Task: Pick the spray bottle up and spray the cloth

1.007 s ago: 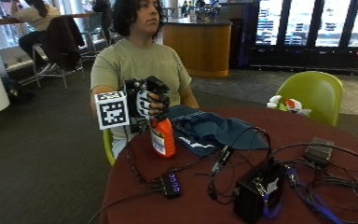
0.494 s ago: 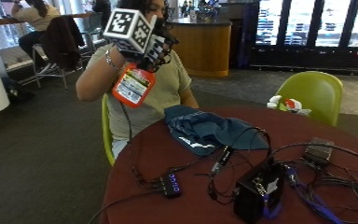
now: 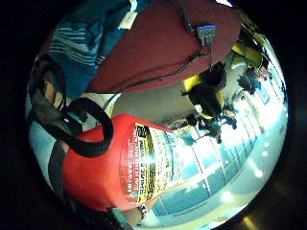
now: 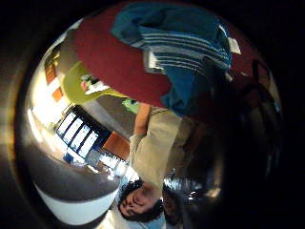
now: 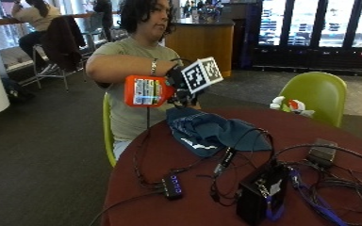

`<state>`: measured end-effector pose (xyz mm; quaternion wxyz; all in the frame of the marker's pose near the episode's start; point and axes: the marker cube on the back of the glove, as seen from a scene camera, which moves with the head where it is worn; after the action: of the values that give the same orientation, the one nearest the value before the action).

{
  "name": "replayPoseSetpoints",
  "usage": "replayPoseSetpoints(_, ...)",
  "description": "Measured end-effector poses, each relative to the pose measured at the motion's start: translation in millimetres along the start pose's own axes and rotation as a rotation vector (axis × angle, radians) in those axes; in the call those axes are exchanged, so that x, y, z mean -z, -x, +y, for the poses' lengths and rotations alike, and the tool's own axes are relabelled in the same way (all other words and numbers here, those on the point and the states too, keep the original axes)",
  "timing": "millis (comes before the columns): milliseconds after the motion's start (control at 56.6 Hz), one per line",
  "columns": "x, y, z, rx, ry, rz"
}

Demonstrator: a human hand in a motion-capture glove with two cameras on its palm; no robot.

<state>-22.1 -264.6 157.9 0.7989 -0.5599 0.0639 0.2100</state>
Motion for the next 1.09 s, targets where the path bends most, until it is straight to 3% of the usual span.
replayPoseSetpoints(194,-26.5,11.2,-51.2,-0.106,0.170,0.104)
replayPoseSetpoints(459,-11.5,21.6,-41.6,-0.032,0.133,0.063)
replayPoseSetpoints(795,84.5,60.9,58.4,0.512,-0.428,-0.295)
replayPoseSetpoints(971,102.2,106.5,58.0,0.805,-0.671,-0.634)
replayPoseSetpoints(1095,108.5,135.7,29.3,0.975,-0.802,-0.959)
